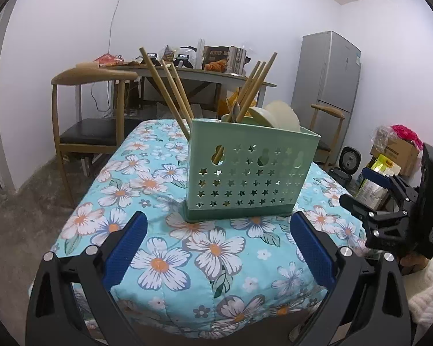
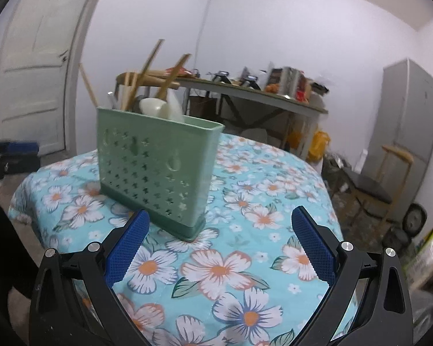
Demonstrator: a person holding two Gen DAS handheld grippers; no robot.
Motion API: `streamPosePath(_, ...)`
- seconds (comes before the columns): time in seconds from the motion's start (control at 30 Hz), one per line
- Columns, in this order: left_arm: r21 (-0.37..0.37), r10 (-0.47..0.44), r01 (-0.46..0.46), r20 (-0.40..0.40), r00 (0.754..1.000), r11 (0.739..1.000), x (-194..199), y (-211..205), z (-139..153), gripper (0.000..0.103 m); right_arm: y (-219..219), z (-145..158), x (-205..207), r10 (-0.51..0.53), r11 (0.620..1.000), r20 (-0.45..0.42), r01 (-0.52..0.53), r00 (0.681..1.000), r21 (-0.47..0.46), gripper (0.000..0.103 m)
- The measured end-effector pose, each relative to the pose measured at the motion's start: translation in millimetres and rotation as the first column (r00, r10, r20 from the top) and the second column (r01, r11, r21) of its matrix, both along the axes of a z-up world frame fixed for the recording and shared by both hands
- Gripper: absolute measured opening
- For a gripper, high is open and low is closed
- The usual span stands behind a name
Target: Organize utensils
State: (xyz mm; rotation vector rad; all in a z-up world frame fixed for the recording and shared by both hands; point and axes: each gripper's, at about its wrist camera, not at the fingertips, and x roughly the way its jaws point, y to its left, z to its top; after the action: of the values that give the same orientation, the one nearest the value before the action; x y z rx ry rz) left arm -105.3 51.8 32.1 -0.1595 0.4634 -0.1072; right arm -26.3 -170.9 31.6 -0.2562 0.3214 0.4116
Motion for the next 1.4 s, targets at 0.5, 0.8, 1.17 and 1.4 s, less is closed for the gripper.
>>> streamPosePath(0.5, 0.010, -0.008, 0.008, -0.007, 1.000, 1.000, 3.0, -6.8, -2.2, 0.097, 7.8, -5.1, -0.6, 0.017, 1.000, -0.009, -0.017, 1.000, -0.024, 0.095)
streamPosePath(0.8, 0.003, 0.002, -0.002, 0.010, 1.000, 1.000, -1.4, -4.0, -0.2, 0.097, 10.9, -8.0, 5.0, 0.015, 0.999, -0.030, -0.016, 0.999, -0.041, 0.095)
streamPosePath(1.17, -0.058, 0.036, -0.034, 0.028, 0.999, 0.998, -4.5, 11.2, 2.6, 0.097, 14.6, -10.0, 7.5, 0.019, 0.999, -0.041, -0.021, 0.999, -0.050, 0.095)
streamPosePath(1.4, -0.073, 0.028, -0.028, 0.001, 1.000, 0.997, -1.2, 13.7, -0.4, 0.097, 12.4, -9.1, 9.4, 0.017, 1.000, -0.062, -0.018, 0.998, -0.021, 0.095)
